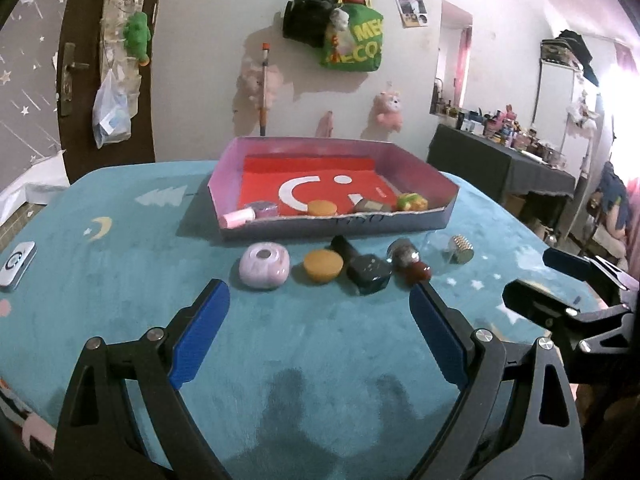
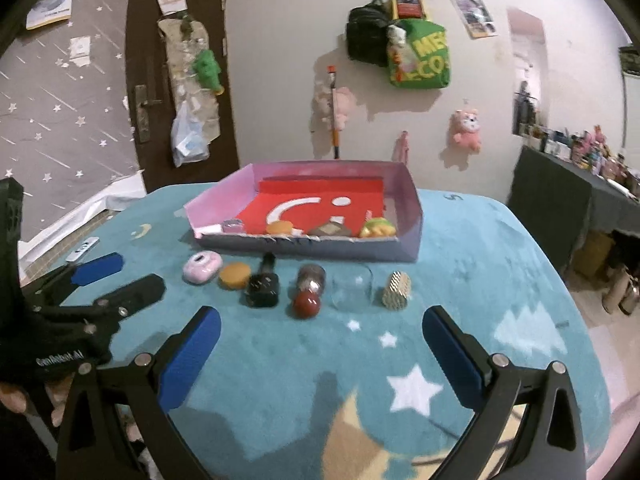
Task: Organize rigid objects
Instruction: 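Withdraw both tools from the pink box back over the table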
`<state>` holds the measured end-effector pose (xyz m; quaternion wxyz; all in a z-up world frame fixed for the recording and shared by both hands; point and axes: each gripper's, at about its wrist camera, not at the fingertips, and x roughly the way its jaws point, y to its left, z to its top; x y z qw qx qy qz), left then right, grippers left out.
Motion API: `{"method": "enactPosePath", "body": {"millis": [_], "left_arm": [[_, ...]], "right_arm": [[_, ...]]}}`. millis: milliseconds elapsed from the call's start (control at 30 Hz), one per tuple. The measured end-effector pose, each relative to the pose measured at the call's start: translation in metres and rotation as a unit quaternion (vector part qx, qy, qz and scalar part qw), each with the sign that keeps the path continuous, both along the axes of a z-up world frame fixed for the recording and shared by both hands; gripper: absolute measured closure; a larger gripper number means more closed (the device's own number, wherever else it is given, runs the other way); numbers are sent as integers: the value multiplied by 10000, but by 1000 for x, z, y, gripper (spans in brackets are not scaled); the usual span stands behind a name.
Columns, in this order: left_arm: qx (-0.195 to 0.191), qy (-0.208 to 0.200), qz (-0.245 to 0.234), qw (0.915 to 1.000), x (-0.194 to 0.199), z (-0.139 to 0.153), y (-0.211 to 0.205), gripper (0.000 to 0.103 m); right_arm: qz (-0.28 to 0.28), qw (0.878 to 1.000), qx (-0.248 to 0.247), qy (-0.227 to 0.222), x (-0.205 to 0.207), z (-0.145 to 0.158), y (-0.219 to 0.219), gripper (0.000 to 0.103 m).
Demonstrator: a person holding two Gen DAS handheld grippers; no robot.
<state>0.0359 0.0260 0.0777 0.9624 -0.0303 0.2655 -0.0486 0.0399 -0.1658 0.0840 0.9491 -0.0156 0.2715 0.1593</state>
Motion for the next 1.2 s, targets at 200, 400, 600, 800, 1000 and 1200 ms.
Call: {"method": "enactPosePath", "body": {"millis": [200, 400, 600, 800, 1000, 1200], "left_arm": [[-55, 373, 86, 9993, 5, -27, 0, 11], [4, 477, 177, 9987, 5, -39, 0, 11], [11, 531, 171, 9984, 6, -42, 1, 11], [8, 540, 171, 9984, 7, -43, 1, 11], [30, 531, 183, 9984, 11, -39, 1, 11], [106, 602, 218, 9979, 27, -30, 3, 11]], "right_arm": [[-172, 9996, 15, 218, 4, -31, -3, 0], [-238, 9986, 110, 467, 11, -51, -6, 0], [-356, 9974, 238, 582, 16, -59, -11, 0], [-410, 9968, 256, 637, 17, -61, -14, 0], [-395, 9966, 255, 681, 19, -63, -15, 0], [-458, 9965, 236, 665, 27, -57, -19, 0]]}}
